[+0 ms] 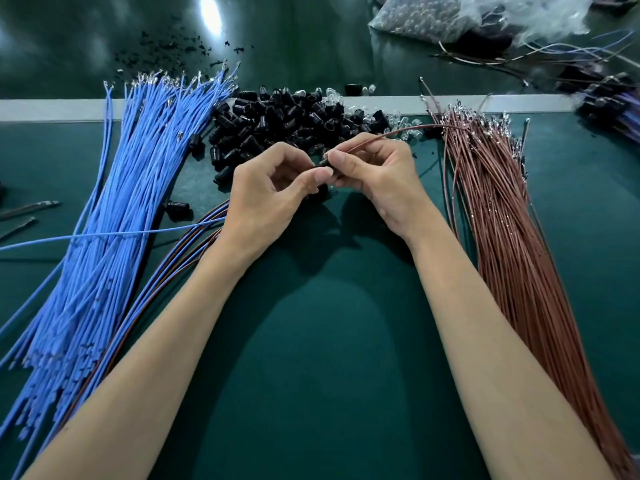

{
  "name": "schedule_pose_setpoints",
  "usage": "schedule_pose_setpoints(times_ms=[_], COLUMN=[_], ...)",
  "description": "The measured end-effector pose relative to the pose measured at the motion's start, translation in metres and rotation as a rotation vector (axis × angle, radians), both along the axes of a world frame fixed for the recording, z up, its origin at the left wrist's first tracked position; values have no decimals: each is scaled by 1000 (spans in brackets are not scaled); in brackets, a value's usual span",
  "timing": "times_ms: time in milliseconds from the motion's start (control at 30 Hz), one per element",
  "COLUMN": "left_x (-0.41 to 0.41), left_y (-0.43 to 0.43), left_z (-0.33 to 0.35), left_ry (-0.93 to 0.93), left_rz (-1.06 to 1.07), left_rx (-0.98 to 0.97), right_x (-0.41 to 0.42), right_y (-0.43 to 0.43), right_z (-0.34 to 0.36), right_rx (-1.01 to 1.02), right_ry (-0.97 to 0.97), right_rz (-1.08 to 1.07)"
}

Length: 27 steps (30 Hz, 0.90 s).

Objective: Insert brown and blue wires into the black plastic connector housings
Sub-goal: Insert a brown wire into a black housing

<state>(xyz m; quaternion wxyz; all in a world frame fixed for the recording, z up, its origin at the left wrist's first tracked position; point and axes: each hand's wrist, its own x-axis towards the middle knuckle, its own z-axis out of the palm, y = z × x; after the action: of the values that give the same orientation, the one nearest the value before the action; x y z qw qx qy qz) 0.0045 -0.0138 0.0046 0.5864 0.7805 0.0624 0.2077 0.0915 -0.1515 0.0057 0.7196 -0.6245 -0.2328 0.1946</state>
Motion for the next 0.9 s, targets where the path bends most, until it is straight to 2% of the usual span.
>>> schedule_pose_setpoints(times_ms=[133, 300, 633, 900], left_x=[1, 1, -2, -6], left_y=[0, 1, -1, -2], left_z=[-1, -4, 1, -6], left_ry=[-20, -17, -102, -217], left_rz=[6, 17, -87, -133], left_rx=[95, 56, 147, 482], right_x=[1, 1, 2, 0], right_y=[0, 1, -4, -9], right_z=[0, -1, 0, 4], right_rx=[26, 27, 29, 22], right_ry=[30, 48, 99, 147], right_rz=[-8, -17, 60, 131])
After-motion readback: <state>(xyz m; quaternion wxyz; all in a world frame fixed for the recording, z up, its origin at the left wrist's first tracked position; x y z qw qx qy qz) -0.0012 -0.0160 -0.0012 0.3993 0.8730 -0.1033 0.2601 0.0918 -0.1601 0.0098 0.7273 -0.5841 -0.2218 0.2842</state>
